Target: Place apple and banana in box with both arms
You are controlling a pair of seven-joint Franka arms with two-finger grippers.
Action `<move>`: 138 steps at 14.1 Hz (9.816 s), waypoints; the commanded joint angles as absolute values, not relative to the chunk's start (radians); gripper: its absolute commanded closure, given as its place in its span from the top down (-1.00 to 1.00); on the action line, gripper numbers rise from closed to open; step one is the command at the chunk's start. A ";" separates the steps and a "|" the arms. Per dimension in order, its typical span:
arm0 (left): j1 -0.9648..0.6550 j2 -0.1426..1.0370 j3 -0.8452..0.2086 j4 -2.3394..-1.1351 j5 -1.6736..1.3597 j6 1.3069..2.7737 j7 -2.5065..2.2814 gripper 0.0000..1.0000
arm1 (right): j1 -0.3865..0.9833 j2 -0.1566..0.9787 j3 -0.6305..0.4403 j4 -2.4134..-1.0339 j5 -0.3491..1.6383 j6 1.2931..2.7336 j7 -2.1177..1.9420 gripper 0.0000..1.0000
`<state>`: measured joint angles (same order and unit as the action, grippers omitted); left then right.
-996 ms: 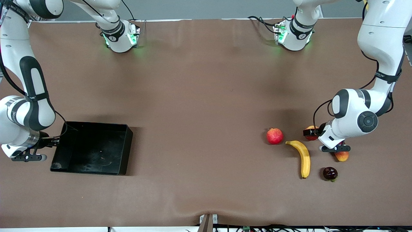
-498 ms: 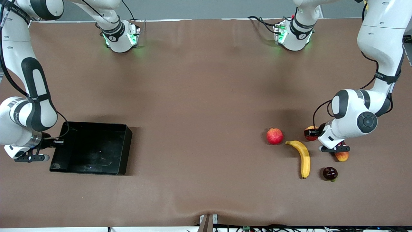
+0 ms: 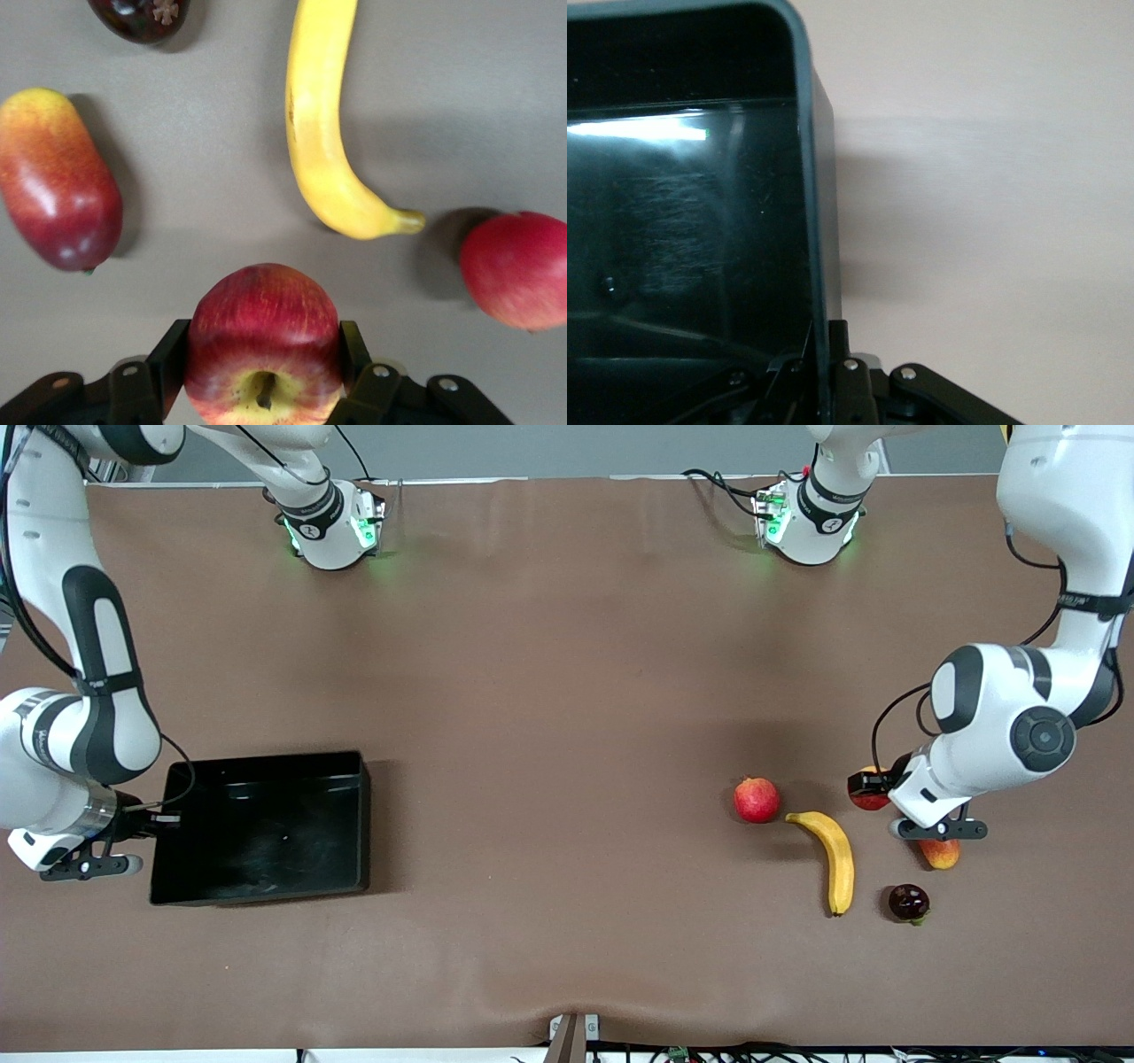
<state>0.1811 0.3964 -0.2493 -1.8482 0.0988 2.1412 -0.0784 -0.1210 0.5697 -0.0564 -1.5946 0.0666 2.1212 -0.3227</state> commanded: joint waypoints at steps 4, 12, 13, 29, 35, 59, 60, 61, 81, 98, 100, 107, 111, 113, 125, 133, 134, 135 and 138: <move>0.183 0.331 -0.278 -1.830 0.120 2.036 -0.095 -1.00 | 0.127 0.465 -0.060 -1.603 0.080 2.002 -0.021 -1.00; 0.183 0.314 -0.396 -1.758 0.110 1.933 -0.245 -1.00 | 0.345 0.477 -0.051 -1.606 0.166 2.019 0.245 -1.00; 0.183 0.316 -0.422 -1.749 0.110 1.925 -0.288 -1.00 | 0.382 0.485 -0.051 -1.606 0.173 2.032 0.297 -1.00; -0.090 0.480 -0.480 -1.640 0.129 1.971 -0.848 -1.00 | 0.690 0.649 -0.054 -1.609 0.176 2.365 0.699 0.95; -0.158 0.616 -0.480 -1.574 0.218 2.051 -0.957 -1.00 | 0.643 0.557 -0.092 -1.605 0.164 2.352 0.661 1.00; -0.143 0.605 -0.476 -1.545 0.322 2.082 -1.026 1.00 | -0.020 0.038 -0.089 -1.642 0.051 1.700 -0.062 1.00; -0.109 0.569 -0.477 -1.545 0.322 2.068 -1.017 1.00 | -0.020 0.037 -0.087 -1.613 0.052 1.653 -0.026 1.00; -0.072 0.546 -0.485 -1.545 0.322 2.056 -0.991 1.00 | -0.020 0.037 -0.087 -1.591 0.054 1.607 0.012 1.00; 0.285 0.796 -0.439 -1.557 0.329 2.247 -0.523 1.00 | 0.017 0.044 -0.049 -1.480 -0.021 1.443 0.009 1.00; 0.233 0.657 -0.589 -1.460 0.373 1.912 -0.560 -1.00 | 0.077 0.066 -0.041 -1.465 -0.034 1.454 0.014 1.00; 0.230 0.655 -0.652 -1.463 0.364 1.910 -0.621 -1.00 | 0.063 0.061 -0.046 -1.465 -0.022 1.445 0.008 1.00; 0.029 0.672 -0.689 -1.459 0.367 1.924 -0.885 -1.00 | 0.063 0.061 -0.046 -1.466 -0.020 1.445 0.015 1.00; -0.075 0.704 -0.684 -1.424 0.368 1.953 -1.000 -1.00 | 0.074 0.066 -0.043 -1.470 -0.020 1.443 0.015 1.00; -0.110 0.721 -0.684 -1.424 0.371 1.980 -1.020 -1.00 | 0.077 0.067 -0.043 -1.471 -0.020 1.443 0.015 1.00; -0.345 0.842 -0.489 -1.417 0.370 2.235 -1.057 -1.00 | 0.067 0.064 -0.043 -1.465 -0.020 1.417 0.009 1.00; -0.440 0.923 -0.379 -1.416 0.371 2.338 -1.060 -1.00 | 0.075 0.071 -0.043 -1.466 -0.018 1.428 0.012 1.00; -0.446 0.931 -0.376 -1.417 0.373 2.348 -1.058 -1.00 | 0.077 0.071 -0.043 -1.466 -0.018 1.430 0.014 1.00; -0.451 0.936 -0.374 -1.417 0.373 2.353 -1.060 -1.00 | 0.078 0.071 -0.043 -1.466 -0.018 1.430 0.014 1.00; -0.453 0.946 -0.374 -1.417 0.374 2.356 -1.058 -0.59 | 0.078 0.071 -0.041 -1.466 -0.018 1.428 0.014 1.00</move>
